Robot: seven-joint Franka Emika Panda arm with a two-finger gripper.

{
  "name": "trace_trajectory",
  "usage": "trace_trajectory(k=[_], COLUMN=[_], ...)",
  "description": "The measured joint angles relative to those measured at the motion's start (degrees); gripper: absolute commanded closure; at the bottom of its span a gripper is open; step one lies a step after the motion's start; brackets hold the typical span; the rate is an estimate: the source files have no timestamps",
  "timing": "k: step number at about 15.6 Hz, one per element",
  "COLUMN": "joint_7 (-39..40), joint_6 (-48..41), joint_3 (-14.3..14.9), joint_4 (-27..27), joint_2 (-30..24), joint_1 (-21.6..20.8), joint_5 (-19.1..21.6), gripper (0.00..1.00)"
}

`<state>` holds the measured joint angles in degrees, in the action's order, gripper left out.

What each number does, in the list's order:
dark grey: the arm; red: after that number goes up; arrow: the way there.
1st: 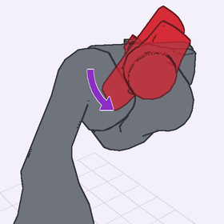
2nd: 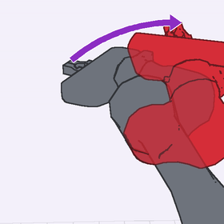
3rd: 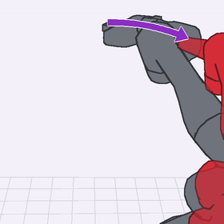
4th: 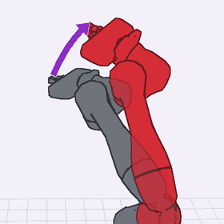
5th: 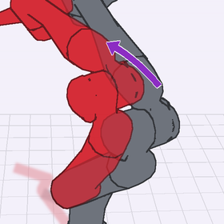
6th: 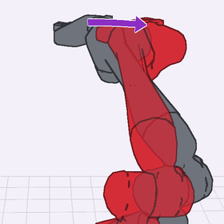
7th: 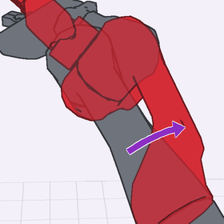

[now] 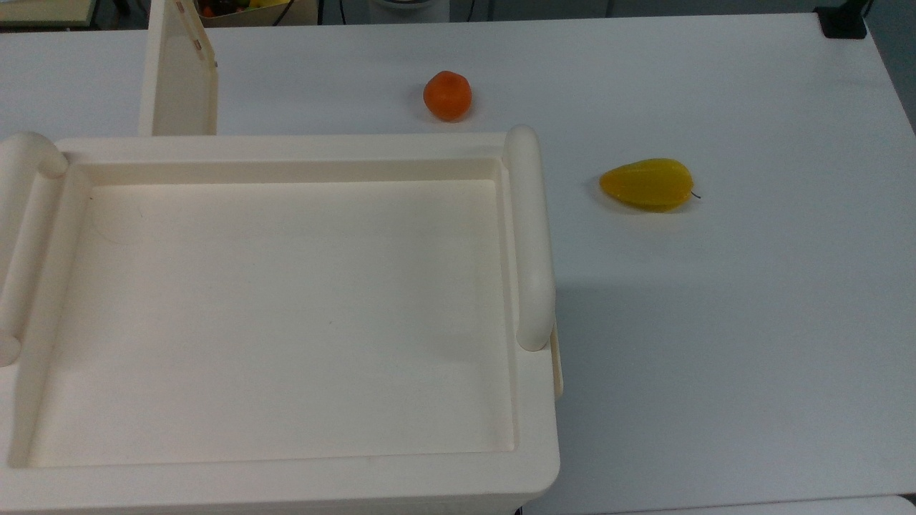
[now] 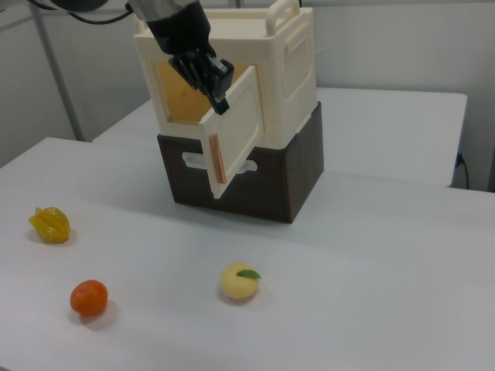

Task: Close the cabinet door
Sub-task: 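Lower the gripper behind the door and push it toward the cabinet front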

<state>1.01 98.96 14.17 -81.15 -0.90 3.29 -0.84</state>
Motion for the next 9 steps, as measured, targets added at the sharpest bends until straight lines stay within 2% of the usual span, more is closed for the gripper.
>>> trace_trajectory(k=[4,9], joint_7=[0.0,0.0], joint_6=[0.0,0.3], joint_3=[0.0,-0.6], joint_4=[-0.1,-0.1], joint_2=[1.8,4.0], joint_1=[0.2,0.1], joint_5=[1.2,4.7], gripper=[1.0,1.0])
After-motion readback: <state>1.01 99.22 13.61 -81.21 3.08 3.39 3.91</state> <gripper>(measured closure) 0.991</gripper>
